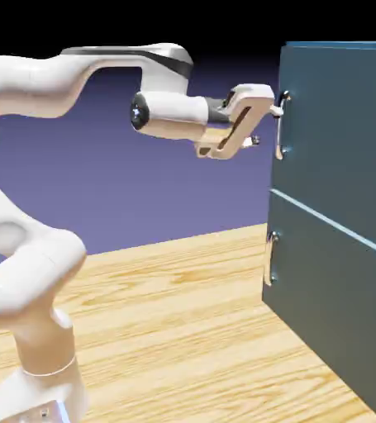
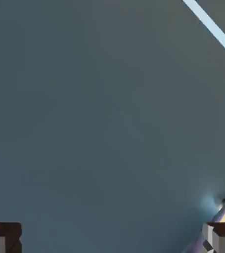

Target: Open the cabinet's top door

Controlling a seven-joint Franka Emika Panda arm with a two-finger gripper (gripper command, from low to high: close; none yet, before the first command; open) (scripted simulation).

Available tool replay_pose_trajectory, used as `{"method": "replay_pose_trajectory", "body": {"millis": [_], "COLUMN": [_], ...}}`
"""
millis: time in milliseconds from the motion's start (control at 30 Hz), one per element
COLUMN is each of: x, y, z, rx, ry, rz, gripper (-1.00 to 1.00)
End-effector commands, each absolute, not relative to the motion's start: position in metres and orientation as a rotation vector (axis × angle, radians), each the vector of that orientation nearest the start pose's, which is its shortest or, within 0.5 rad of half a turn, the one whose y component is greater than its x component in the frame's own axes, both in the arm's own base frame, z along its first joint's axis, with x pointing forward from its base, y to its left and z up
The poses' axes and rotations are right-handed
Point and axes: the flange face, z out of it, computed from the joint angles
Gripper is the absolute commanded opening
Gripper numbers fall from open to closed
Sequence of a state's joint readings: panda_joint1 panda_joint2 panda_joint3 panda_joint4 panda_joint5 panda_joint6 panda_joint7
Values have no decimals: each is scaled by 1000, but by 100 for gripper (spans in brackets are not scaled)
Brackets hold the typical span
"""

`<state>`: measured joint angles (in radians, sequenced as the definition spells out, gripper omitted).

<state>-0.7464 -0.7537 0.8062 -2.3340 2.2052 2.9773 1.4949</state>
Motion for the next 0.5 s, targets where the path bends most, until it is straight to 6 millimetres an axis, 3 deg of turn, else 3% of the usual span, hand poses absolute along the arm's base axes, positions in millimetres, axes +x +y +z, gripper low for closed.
{"method": "replay_pose_trajectory", "body": {"millis": [0,467], "x": [407,442], "y": [44,109], "z": [583,552], "rx": [111,623], "ry": [1699,1477], "rz": [61,567], "gripper": [0,0]}}
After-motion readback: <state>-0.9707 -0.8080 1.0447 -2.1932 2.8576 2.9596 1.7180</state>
